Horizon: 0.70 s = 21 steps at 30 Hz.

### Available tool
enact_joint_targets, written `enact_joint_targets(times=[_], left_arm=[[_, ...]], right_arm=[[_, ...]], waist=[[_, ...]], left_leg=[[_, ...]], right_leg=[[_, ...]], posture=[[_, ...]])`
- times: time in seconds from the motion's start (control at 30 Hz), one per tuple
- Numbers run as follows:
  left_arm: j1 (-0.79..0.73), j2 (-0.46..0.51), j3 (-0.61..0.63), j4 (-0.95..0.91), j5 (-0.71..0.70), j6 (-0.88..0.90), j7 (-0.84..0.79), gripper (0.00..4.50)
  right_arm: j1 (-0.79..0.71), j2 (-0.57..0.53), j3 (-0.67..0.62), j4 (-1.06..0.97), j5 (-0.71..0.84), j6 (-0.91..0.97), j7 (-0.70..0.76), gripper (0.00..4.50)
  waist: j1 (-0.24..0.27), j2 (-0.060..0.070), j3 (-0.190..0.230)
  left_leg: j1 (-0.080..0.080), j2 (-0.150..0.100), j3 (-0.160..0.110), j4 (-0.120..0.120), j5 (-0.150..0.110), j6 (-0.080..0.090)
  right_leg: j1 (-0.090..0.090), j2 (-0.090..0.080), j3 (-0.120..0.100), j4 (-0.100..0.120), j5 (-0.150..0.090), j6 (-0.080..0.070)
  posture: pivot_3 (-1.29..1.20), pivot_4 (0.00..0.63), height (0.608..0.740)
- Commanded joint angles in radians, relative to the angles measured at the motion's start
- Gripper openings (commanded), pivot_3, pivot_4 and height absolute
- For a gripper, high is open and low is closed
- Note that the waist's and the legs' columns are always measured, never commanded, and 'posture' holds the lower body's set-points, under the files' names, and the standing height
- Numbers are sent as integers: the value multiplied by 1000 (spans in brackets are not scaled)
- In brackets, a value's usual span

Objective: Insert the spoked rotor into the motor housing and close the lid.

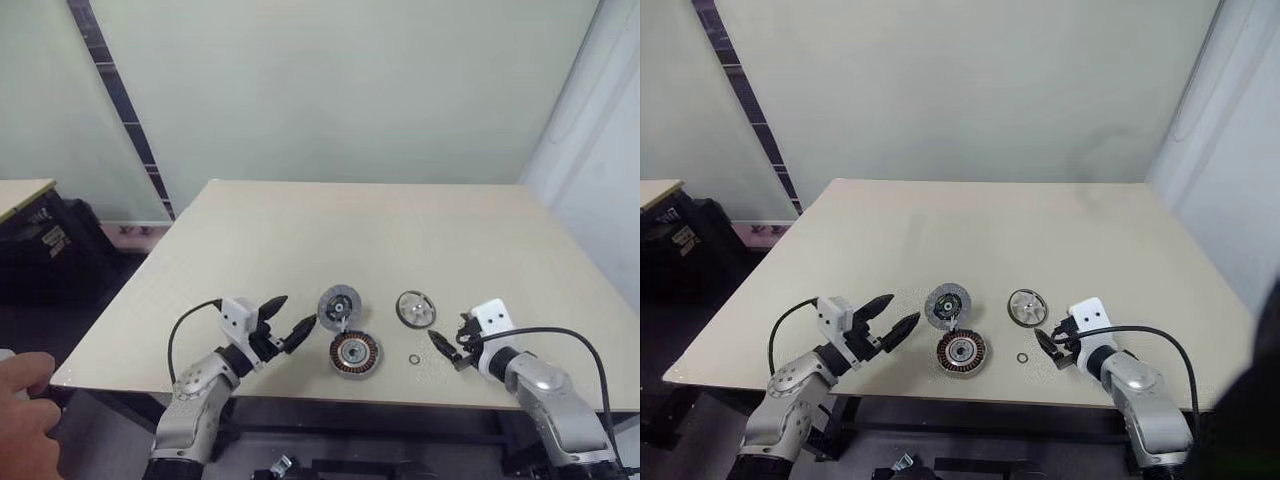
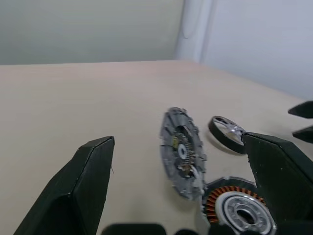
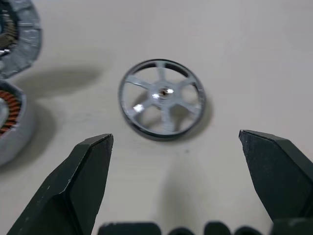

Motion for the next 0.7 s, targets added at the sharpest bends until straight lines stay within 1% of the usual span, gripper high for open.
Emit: enact_joint_targets(times=[0.03, 0.2, 0.33, 0.57, 0.7], left_arm=[[-24, -10, -9, -5, 7, -21, -18, 4447], [-17, -23, -9, 0, 11, -28, -27, 4447], [-3, -12, 6, -16, 4, -23, -29, 4447], [7, 33, -2, -30, -8, 28, -70, 4447], [12, 53, -1, -39, -13, 56, -91, 4447]], right_arm=[[-12, -17, -28, -59, 9, 0, -1, 4500], [-9, -17, -24, -77, 13, 12, 3, 4500], [-10, 3, -27, -123, 34, 62, -9, 4500], [-9, 42, -57, -169, 31, 170, -103, 4500], [-7, 47, -53, -180, 25, 213, -128, 4500]], waist=[[-1, 0, 0], [0, 0, 0], [0, 0, 0], [0, 0, 0], [0, 0, 0]], left_leg=[[0, 0, 0, 0, 0, 0], [0, 0, 0, 0, 0, 0], [0, 0, 0, 0, 0, 0], [0, 0, 0, 0, 0, 0], [0, 0, 0, 0, 0, 0]], right_leg=[[0, 0, 0, 0, 0, 0], [0, 0, 0, 0, 0, 0], [0, 0, 0, 0, 0, 0], [0, 0, 0, 0, 0, 0], [-1, 0, 0, 0, 0, 0]], posture=[[0, 0, 740], [0, 0, 740], [0, 0, 740], [0, 0, 740], [0, 0, 740]])
